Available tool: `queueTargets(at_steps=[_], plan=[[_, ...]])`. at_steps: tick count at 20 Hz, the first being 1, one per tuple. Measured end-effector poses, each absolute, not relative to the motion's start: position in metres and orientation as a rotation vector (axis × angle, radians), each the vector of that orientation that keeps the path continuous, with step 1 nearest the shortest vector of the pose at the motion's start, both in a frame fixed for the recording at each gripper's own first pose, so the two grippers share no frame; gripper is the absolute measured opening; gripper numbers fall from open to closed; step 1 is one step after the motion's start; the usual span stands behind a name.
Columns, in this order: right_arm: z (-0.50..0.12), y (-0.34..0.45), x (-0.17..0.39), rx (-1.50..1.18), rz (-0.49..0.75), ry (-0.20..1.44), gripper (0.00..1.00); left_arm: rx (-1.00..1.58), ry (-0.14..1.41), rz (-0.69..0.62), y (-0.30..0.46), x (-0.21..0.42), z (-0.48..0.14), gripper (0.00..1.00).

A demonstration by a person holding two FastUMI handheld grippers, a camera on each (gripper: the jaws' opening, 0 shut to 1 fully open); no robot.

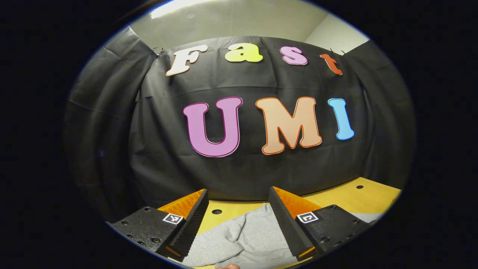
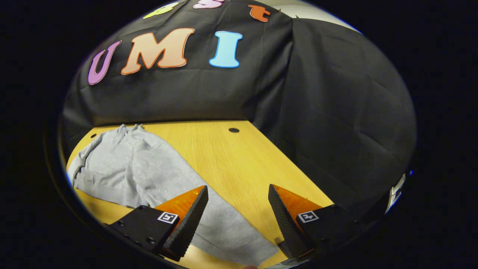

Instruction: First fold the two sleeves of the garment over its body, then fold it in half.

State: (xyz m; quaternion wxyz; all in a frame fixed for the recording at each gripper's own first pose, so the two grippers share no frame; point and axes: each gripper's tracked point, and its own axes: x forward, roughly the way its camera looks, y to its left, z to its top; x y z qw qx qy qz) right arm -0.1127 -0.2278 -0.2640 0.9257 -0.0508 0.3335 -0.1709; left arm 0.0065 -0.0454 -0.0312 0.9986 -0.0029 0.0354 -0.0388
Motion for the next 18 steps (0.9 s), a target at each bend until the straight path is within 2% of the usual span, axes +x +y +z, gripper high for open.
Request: queueTargets(at_steps=[7,18], plan=[[-0.322,-0.225,-0.152,-0.037,-0.337,0.892,1.00,0.003,0.080,-0.114,-0.070,0.013,-0.034,0.94],[-0.359,-0.221,-0.181,0.036,-0.243,1.040,1.00,0.030,0.069,-0.160,-0.129,0.017,-0.025,0.94]])
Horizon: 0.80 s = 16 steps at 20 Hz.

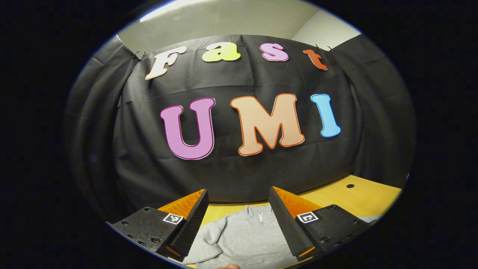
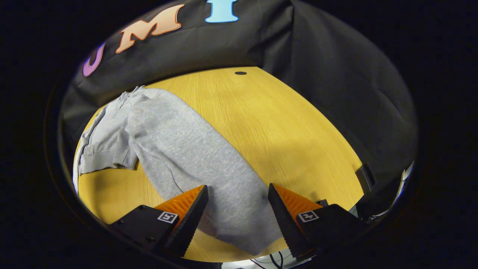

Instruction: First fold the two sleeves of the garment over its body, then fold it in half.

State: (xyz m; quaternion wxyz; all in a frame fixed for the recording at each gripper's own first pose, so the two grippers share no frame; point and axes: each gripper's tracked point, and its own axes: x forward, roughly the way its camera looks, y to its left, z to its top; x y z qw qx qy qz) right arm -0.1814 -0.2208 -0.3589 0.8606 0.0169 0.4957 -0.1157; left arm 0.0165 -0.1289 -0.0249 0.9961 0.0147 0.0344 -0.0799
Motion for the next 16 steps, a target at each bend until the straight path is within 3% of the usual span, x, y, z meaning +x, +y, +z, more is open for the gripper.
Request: queueTargets(at_steps=[2,5,10,13,16], plan=[[-0.361,-0.213,-0.181,0.042,-0.206,1.052,1.00,0.020,0.080,-0.160,-0.140,0.015,-0.027,0.94],[-0.362,-0.205,-0.179,0.045,-0.152,1.069,0.77,0.011,0.087,-0.143,-0.152,0.011,-0.027,0.94],[-0.364,-0.196,-0.174,0.088,-0.076,1.072,0.15,0.018,0.091,-0.104,-0.161,0.000,-0.027,0.94],[-0.363,-0.196,-0.172,0.212,-0.097,1.101,0.03,0.015,0.087,-0.106,-0.164,-0.003,-0.026,0.94],[-0.363,-0.199,-0.172,0.369,-0.164,1.128,0.04,0.036,0.075,-0.128,-0.163,0.003,-0.024,0.94]])
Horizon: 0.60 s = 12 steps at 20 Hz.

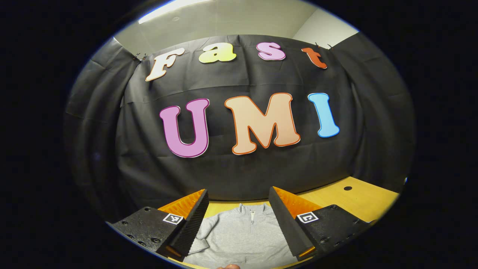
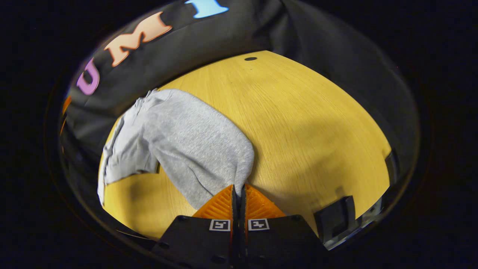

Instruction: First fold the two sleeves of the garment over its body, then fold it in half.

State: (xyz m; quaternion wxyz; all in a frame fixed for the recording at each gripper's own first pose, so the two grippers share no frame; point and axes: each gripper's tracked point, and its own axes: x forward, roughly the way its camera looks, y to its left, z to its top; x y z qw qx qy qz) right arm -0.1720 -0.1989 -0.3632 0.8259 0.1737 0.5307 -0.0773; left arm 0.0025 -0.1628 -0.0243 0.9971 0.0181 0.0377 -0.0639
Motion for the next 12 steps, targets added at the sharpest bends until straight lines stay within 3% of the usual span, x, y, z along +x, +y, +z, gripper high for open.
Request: queueTargets(at_steps=[4,12], plan=[[-0.351,-0.196,-0.164,0.421,-0.227,1.104,0.03,0.038,0.050,-0.121,-0.139,0.014,-0.019,0.94],[-0.301,-0.157,-0.104,0.406,-0.177,0.987,0.03,0.025,0.070,-0.054,-0.075,0.021,-0.031,0.94]])
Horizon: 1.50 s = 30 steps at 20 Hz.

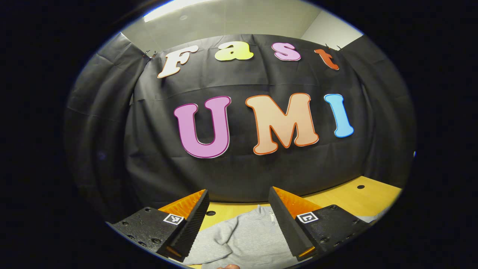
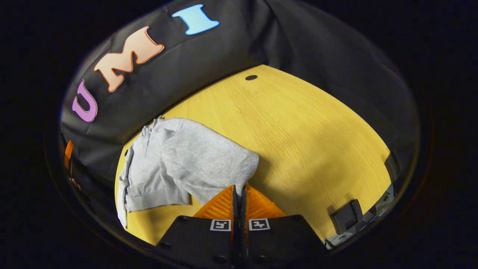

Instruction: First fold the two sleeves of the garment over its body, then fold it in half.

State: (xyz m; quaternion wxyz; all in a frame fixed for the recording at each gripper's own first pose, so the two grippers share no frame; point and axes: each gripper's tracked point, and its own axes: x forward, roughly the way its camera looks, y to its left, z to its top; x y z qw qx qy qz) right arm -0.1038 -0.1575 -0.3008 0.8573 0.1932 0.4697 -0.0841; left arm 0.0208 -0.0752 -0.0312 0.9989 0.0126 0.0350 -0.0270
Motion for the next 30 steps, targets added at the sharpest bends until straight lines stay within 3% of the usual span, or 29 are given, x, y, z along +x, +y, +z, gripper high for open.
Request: queueTargets(at_steps=[30], plan=[[-0.231,0.084,0.094,0.325,0.207,0.815,0.03,0.065,0.143,0.298,0.154,-0.025,-0.059,0.96]])
